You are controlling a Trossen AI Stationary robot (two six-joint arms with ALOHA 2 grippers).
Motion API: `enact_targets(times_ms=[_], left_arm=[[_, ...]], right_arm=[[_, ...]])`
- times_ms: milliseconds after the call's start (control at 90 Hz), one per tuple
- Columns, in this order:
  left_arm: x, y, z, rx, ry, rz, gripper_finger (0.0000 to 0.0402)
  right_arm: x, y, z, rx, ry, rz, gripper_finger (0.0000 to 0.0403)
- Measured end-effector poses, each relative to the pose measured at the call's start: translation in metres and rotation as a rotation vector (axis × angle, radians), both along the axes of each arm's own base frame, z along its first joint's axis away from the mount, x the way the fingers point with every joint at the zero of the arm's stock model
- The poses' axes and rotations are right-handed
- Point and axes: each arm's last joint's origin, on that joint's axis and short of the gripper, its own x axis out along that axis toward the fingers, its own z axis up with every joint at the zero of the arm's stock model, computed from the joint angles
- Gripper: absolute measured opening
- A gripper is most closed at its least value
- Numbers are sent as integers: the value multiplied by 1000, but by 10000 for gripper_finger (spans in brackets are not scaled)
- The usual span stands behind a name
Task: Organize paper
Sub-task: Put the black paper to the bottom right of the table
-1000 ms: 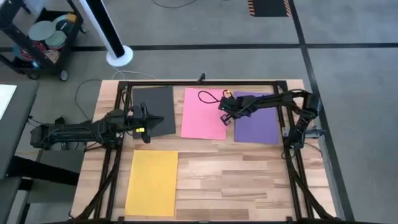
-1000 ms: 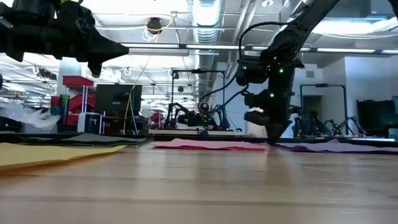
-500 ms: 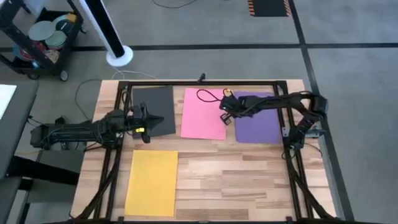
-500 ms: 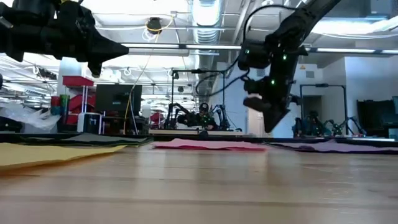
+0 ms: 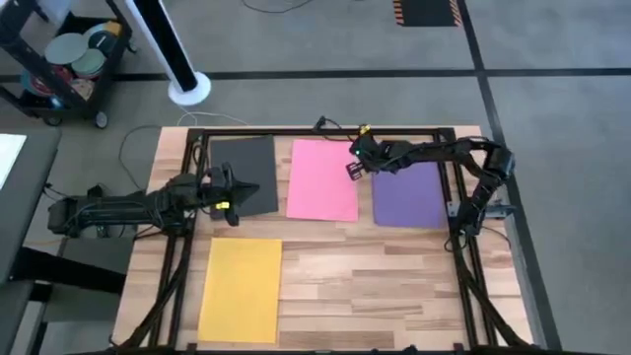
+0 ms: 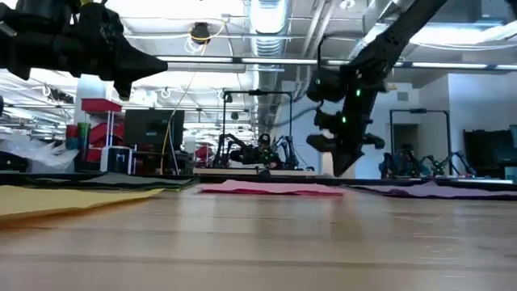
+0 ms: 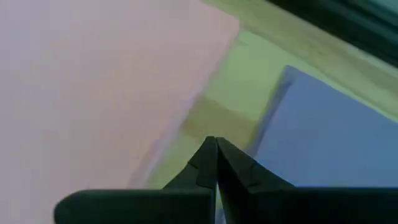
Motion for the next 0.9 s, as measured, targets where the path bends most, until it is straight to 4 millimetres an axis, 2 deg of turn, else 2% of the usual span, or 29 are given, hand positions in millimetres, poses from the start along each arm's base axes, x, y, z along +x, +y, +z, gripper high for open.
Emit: enact_targets(times_ms=[156, 278, 344, 456, 567, 700, 800, 900], left_arm=[[0, 0, 0, 3, 2, 3, 0], [0, 1, 0, -1, 0, 18, 0], [0, 1, 0, 0, 1, 34, 0], [0, 1, 0, -2, 0, 34, 0], [0, 1, 0, -7, -2, 34, 0], [0, 1, 1, -34, -16, 36, 0], [0, 1, 1, -44, -25, 36, 0], [0, 1, 3, -29, -43, 41, 0]], right_arm=[[-4, -4, -12, 30, 58, -14, 0], [-6, -3, -7, 29, 65, 14, 0], [-6, 0, 5, 22, 62, 43, 0], [-3, 11, 40, -34, -1, 101, 0], [0, 35, 65, -77, -59, 191, 0], [18, 79, 87, -161, -154, 424, 0], [41, 116, 84, -198, -237, 587, 0], [67, 147, 70, -260, -265, 755, 4]])
